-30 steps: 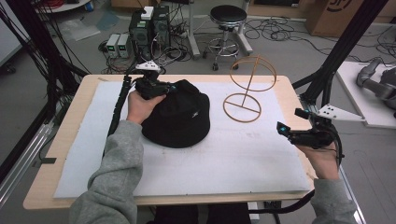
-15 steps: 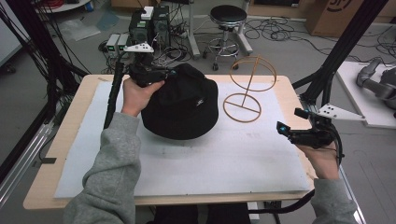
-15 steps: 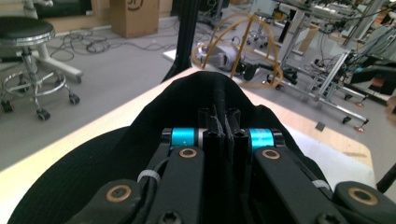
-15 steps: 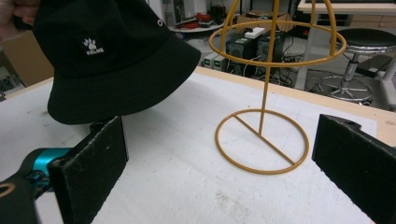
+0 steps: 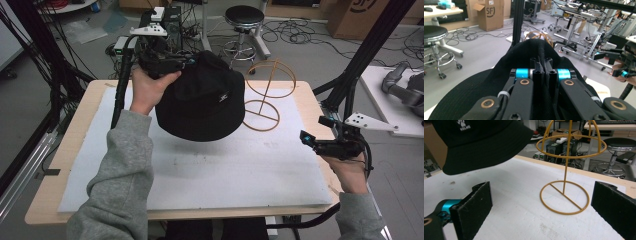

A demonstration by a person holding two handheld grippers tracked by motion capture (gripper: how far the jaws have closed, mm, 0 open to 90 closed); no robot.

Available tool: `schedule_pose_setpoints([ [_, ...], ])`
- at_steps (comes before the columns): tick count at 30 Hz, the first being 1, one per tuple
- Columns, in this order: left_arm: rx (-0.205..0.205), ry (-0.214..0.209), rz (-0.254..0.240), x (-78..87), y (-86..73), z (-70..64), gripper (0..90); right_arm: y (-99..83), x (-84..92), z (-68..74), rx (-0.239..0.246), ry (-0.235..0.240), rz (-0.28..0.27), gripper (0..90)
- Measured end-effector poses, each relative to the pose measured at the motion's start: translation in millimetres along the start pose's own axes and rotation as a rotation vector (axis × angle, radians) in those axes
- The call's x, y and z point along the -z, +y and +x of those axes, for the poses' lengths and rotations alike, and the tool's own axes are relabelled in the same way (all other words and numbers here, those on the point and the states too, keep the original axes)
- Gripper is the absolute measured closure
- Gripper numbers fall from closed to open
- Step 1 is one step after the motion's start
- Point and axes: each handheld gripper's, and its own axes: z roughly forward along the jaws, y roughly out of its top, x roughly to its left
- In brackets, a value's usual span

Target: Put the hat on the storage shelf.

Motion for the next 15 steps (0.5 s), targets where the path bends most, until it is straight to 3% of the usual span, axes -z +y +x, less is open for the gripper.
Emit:
schedule_pose_setpoints([
  [15,-0.047,-0.075,-0.017,-43.0,51.0,-16.6,87.9,-4.8,13.4,-4.9,-0.020,-0.012,-0.004,3.2],
])
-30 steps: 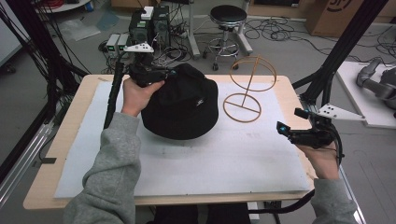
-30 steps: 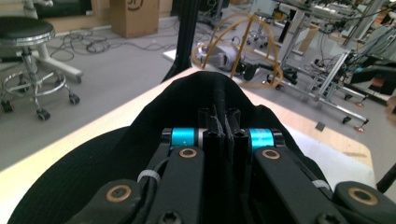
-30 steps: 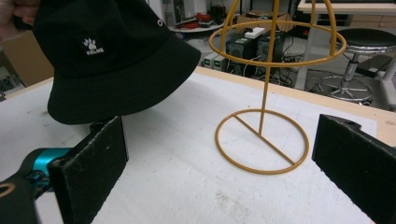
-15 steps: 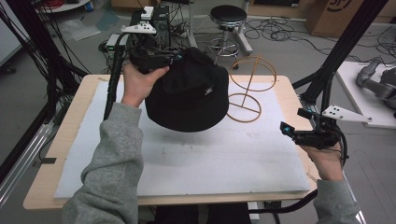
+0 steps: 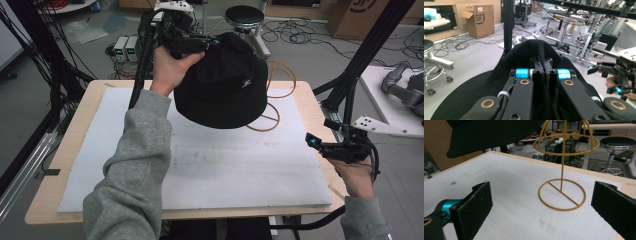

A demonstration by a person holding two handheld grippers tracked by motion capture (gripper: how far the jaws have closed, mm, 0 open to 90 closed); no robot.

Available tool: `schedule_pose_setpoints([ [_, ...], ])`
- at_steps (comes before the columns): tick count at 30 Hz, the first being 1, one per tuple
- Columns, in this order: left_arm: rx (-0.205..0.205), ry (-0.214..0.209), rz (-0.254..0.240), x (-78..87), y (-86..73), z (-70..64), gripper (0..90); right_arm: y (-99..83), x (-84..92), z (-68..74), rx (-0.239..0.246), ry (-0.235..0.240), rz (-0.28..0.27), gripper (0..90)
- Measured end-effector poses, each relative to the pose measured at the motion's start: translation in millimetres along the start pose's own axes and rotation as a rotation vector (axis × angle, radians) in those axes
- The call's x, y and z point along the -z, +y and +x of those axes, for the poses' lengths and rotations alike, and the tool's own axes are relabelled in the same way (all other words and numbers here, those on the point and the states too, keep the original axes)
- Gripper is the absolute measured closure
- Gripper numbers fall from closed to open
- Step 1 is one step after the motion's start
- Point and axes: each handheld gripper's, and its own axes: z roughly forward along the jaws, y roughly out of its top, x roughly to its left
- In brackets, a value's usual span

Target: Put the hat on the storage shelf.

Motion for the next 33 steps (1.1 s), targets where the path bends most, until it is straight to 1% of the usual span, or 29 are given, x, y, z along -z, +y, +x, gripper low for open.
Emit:
schedule_pose_setpoints([
  [4,-0.008,-0.014,-0.009,-11.5,10.9,-0.9,87.9,-1.8,3.0,-1.6,-0.002,-0.002,0.002,3.2],
  [6,-0.011,-0.021,-0.003,-19.7,15.5,-0.1,87.9,-4.2,5.8,-3.7,-0.012,-0.008,0.000,3.2],
  [10,-0.011,-0.040,0.011,-39.8,21.9,3.1,87.8,-7.9,8.8,-6.0,-0.022,-0.016,0.008,3.2],
  [14,-0.015,-0.060,0.025,-62.8,25.0,8.7,87.8,-9.6,9.9,-4.9,-0.013,-0.015,0.019,3.2],
  [15,-0.010,-0.067,0.024,-69.3,25.0,9.9,87.8,-9.9,10.4,-3.6,-0.011,-0.012,0.026,3.2],
  [17,-0.004,-0.081,0.027,-81.9,24.0,13.0,87.8,-10.6,11.0,0.8,0.007,-0.006,0.038,3.2],
  [18,0.000,-0.088,0.032,-88.6,23.2,14.4,87.8,-10.6,11.0,0.8,0.007,-0.006,0.038,3.2],
  [19,0.007,-0.092,0.036,-95.5,22.1,15.6,87.8,-10.8,11.5,4.4,0.008,-0.003,0.046,3.2],
  [21,0.012,-0.102,0.053,-109.1,19.3,19.1,87.8,-11.1,11.5,5.7,0.014,0.000,0.049,3.2],
  [22,0.016,-0.106,0.060,-115.5,17.6,20.2,87.8,-11.4,11.4,8.9,0.018,0.001,0.054,3.2],
  [25,0.019,-0.117,0.076,-134.1,11.6,23.2,87.7,-11.4,11.4,11.9,0.028,0.007,0.062,3.2],
  [26,0.018,-0.119,0.082,-140.1,9.6,24.2,87.7,-11.1,11.0,13.8,0.039,0.010,0.069,3.2],
  [29,0.024,-0.134,0.099,-156.6,3.3,26.7,87.7,-10.7,10.5,15.0,0.043,0.006,0.074,3.2],
  [30,0.022,-0.136,0.105,-161.3,1.2,27.7,87.6,-10.7,10.6,15.4,0.040,0.002,0.075,3.2],
  [31,0.028,-0.134,0.107,-166.1,-0.6,27.8,87.5,-10.8,10.4,15.2,0.041,0.000,0.074,3.2],
  [33,0.029,-0.144,0.124,-174.9,-4.7,29.7,87.4,-11.7,9.4,15.0,0.037,-0.003,0.074,3.2],
])
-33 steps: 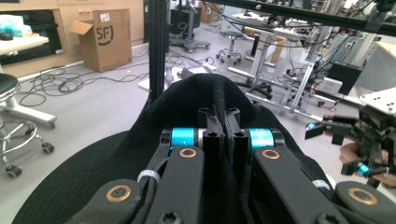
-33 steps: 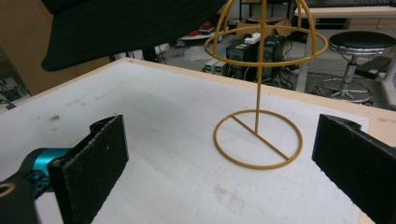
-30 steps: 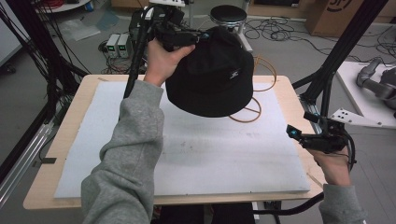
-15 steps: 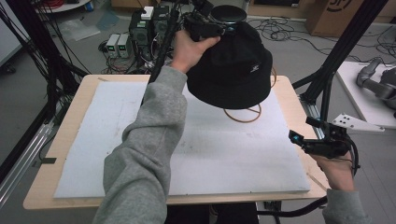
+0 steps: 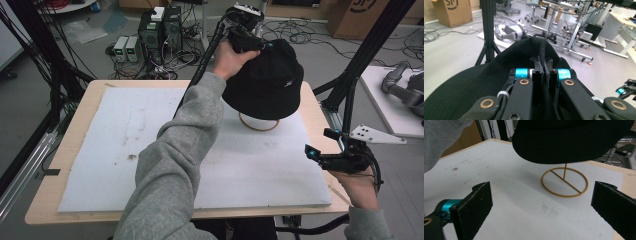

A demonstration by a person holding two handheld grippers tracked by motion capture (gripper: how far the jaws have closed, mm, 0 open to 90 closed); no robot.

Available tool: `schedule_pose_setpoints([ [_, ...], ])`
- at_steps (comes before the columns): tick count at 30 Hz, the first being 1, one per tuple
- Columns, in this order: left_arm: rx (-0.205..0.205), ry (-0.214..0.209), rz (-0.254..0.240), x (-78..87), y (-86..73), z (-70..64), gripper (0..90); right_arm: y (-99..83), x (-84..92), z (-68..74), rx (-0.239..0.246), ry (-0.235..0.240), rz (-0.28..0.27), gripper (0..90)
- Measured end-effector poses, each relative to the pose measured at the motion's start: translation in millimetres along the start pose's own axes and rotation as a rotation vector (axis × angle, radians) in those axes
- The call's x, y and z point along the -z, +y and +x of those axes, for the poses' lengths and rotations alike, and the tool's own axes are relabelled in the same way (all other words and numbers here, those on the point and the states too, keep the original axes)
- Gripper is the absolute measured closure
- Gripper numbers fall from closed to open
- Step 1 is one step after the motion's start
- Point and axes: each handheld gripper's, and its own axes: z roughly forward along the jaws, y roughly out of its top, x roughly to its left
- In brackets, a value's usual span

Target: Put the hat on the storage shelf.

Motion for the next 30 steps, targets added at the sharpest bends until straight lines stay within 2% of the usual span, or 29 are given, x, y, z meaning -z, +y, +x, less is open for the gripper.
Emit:
schedule_pose_setpoints([
  [1,0.012,-0.007,0.002,-5.1,-1.8,0.4,87.4,0.0,0.0,0.0,0.000,0.000,0.000,3.2],
  [4,-0.003,0.000,0.034,-22.6,-10.3,2.7,87.1,-1.8,-3.2,0.7,-0.005,0.002,0.013,3.2],
  [6,-0.002,0.000,0.035,-25.1,-12.2,4.4,87.1,-2.3,-3.8,0.9,-0.009,0.002,0.016,3.2],
  [8,0.024,0.000,0.023,-29.2,-15.9,7.8,87.0,-3.4,-4.9,0.8,-0.010,0.001,0.019,3.2],
  [12,0.041,-0.005,0.017,-32.9,-21.1,13.1,84.0,-4.0,-6.1,0.9,-0.016,-0.001,0.024,3.2],
  [13,0.038,0.002,0.017,-32.7,-21.1,12.9,80.2,-4.2,-6.1,1.0,-0.018,-0.002,0.027,3.2],
  [14,0.038,0.016,0.023,-32.1,-20.9,12.6,67.3,-4.6,-6.6,0.6,-0.018,-0.003,0.024,3.2],
  [15,0.038,0.025,0.029,-30.6,-20.6,12.9,67.3,-4.6,-6.6,0.6,-0.018,-0.003,0.024,3.2],
  [18,0.068,0.038,0.016,-24.1,-19.5,13.4,48.5,-5.1,-7.4,-0.1,-0.023,-0.008,0.024,3.2],
  [19,0.068,0.053,0.020,-20.9,-18.9,13.2,33.8,-5.6,-7.9,0.0,-0.029,-0.005,0.026,3.2],
  [20,0.074,0.065,0.023,-17.4,-18.3,12.6,33.8,-5.6,-7.9,0.0,-0.029,-0.005,0.026,3.2],
  [23,0.083,0.082,0.049,-6.3,-18.4,9.5,19.2,-6.0,-8.8,-0.4,-0.026,-0.008,0.026,3.2],
  [26,0.062,0.112,0.075,7.0,-20.3,-1.3,12.7,-5.2,-8.2,-0.4,-0.026,-0.011,0.019,3.2],
  [27,0.056,0.127,0.072,11.7,-21.3,-6.6,12.7,-5.2,-8.2,-0.4,-0.026,-0.011,0.019,3.2],
  [29,0.033,0.167,0.029,24.2,-24.9,-17.1,11.3,-4.4,-7.4,-0.5,-0.026,-0.017,0.015,3.2],
  [30,0.043,0.155,0.032,29.7,-25.7,-20.5,9.1,-4.0,-6.6,-1.4,-0.027,-0.022,0.010,3.2],
])
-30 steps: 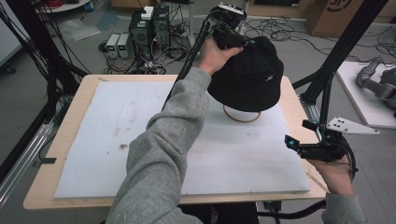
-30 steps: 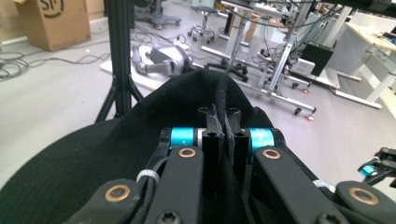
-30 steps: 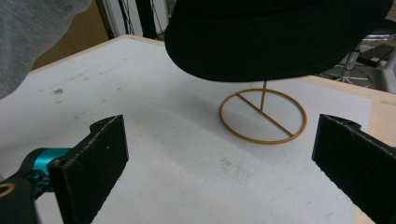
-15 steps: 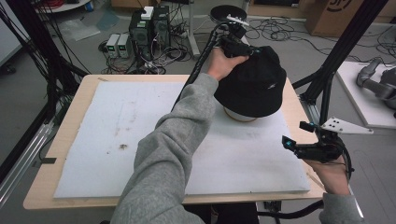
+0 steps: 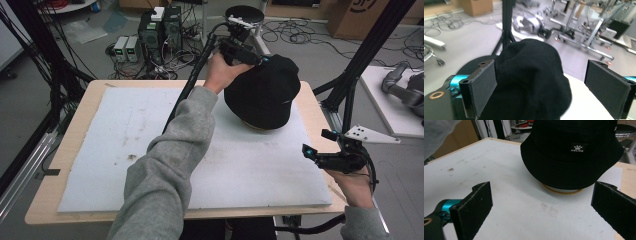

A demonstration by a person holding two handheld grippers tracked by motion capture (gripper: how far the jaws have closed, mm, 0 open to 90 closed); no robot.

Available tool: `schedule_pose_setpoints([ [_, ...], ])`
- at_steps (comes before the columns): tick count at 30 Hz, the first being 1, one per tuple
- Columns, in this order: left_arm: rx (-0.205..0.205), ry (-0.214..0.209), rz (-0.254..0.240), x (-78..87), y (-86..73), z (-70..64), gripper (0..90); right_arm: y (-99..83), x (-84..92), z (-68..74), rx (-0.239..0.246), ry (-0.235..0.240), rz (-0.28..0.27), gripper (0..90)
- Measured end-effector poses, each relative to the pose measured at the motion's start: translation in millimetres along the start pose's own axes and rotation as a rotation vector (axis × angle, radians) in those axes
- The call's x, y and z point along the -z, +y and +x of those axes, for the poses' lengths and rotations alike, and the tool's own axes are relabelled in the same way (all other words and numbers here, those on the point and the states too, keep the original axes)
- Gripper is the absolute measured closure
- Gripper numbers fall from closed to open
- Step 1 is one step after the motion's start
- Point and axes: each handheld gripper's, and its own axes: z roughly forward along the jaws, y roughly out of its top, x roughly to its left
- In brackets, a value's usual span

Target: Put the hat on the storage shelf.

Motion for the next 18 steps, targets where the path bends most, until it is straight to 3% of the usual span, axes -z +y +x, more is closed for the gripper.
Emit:
schedule_pose_setpoints([
  [2,-0.006,0.031,0.016,11.3,-2.8,-6.3,6.5,0.0,0.3,0.1,-0.009,-0.001,-0.002,3.2],
  [3,-0.019,0.046,0.001,18.6,-6.0,-10.1,5.9,-0.1,0.3,-0.7,-0.004,-0.005,-0.006,3.2],
  [5,-0.010,0.040,0.018,32.8,-11.4,-14.2,5.8,-1.0,-0.1,-0.5,-0.015,-0.012,-0.011,3.2],
  [7,-0.021,0.063,-0.008,49.9,-19.6,-18.7,5.8,-1.5,-0.5,-0.4,-0.021,-0.013,-0.012,3.2],
  [8,-0.002,0.057,-0.003,58.9,-23.0,-19.6,5.8,-1.6,-0.8,-0.2,-0.026,-0.015,-0.009,3.2],
  [9,-0.005,0.091,-0.027,79.3,-32.1,-22.1,5.8,-1.7,-2.2,-0.2,-0.022,-0.017,-0.012,3.2],
  [10,-0.005,0.091,-0.027,79.3,-32.1,-22.1,5.8,-1.7,-2.7,-0.2,-0.024,-0.019,-0.011,3.2],
  [14,0.018,0.135,-0.081,121.5,-52.9,-24.2,5.8,-0.7,-4.1,-0.2,-0.025,-0.024,-0.023,3.2],
  [18,0.043,0.188,-0.085,157.7,-78.1,-22.6,5.8,0.7,-4.2,0.9,-0.027,-0.025,-0.022,3.2],
])
